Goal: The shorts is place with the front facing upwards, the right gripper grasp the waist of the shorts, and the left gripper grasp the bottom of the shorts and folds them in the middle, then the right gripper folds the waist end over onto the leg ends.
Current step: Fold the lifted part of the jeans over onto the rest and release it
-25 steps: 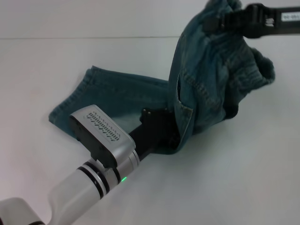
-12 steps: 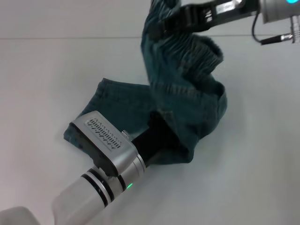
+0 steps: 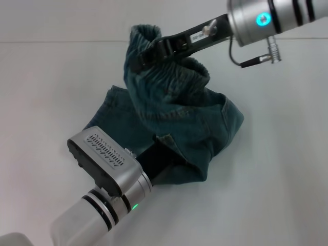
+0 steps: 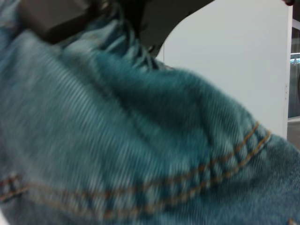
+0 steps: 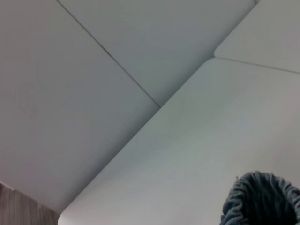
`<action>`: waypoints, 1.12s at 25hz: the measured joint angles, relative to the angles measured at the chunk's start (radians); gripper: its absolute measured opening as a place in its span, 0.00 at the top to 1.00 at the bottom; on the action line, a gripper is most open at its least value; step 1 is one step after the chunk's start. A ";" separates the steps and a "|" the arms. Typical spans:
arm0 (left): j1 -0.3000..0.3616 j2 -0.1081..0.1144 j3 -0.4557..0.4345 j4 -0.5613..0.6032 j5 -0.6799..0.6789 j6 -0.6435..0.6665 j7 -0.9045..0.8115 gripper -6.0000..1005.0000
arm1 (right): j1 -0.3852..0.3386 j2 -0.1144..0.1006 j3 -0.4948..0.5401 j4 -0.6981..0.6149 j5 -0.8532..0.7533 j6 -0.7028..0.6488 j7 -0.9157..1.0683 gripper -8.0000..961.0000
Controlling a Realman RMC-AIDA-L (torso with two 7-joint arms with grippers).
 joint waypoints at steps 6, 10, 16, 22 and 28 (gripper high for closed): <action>0.003 0.000 -0.001 0.000 0.005 -0.001 -0.001 1.00 | 0.041 0.027 -0.064 0.050 -0.001 0.091 -0.007 0.87; 0.003 0.001 -0.002 -0.003 0.009 -0.001 -0.001 1.00 | 0.033 0.027 -0.094 0.020 -0.002 0.078 0.033 0.84; 0.003 0.001 -0.003 -0.001 0.009 -0.002 -0.002 1.00 | 0.013 0.006 -0.093 -0.012 -0.002 0.022 0.061 0.74; 0.003 0.001 -0.003 -0.001 0.009 -0.003 -0.003 1.00 | -0.008 -0.015 -0.082 -0.067 -0.003 -0.026 0.089 0.60; 0.012 0.001 -0.003 0.001 0.008 -0.003 -0.004 1.00 | -0.072 -0.035 0.033 -0.105 0.034 -0.124 0.081 0.27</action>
